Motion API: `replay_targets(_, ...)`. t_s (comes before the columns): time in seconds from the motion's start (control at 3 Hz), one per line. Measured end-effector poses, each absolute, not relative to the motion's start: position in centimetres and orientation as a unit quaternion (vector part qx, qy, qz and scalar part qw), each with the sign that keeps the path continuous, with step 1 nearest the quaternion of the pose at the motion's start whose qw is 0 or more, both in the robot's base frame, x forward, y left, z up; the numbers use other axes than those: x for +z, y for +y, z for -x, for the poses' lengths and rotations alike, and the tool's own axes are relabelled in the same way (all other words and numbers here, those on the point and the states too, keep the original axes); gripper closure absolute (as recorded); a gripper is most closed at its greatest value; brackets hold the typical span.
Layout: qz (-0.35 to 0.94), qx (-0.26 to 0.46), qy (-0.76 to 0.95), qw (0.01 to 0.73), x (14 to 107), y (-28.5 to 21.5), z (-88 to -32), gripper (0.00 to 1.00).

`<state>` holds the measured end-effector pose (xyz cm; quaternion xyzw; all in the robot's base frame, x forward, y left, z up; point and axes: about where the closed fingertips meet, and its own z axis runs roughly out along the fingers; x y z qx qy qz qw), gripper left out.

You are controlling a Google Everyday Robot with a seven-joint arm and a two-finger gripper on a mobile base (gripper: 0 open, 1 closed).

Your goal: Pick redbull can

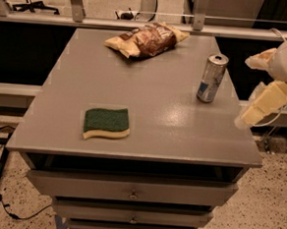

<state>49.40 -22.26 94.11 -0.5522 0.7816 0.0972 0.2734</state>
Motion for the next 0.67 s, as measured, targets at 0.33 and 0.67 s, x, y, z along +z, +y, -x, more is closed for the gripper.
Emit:
replay_targets(0.33,0.532,0.115,0.774,0.324,92.3,-23.1,-52.1,0.0)
replay_targets(0.67,0.49,0.151,0.766,0.387,89.9,-24.1,-55.2,0.0)
